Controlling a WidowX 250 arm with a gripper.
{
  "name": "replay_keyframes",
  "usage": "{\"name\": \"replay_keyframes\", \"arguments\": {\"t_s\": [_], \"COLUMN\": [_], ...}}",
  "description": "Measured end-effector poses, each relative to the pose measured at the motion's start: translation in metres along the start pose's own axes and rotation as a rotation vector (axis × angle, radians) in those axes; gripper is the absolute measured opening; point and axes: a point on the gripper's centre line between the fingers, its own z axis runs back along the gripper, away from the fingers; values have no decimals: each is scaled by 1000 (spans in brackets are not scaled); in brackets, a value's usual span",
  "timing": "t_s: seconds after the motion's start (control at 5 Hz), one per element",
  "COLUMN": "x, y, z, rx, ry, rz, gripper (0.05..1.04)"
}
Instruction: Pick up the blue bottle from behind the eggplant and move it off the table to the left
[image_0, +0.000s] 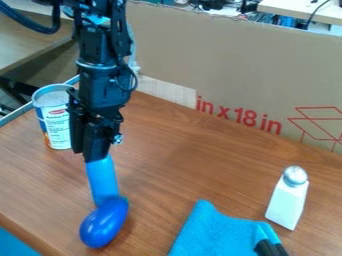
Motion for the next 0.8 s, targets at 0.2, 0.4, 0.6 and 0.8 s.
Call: {"name": "replay_keyframes", "arguments": {"t_s": [0.2, 0.4, 0.6, 0.8], "x": [-2, -16, -40, -74], "y": [-3, -4, 18, 57], "z": [2, 30, 39, 28], "rx": [-16, 27, 59, 80], "ry": [3, -50, -53, 39], "rz": [-13, 12, 71, 198], "gripper": [354, 354, 354, 354]}}
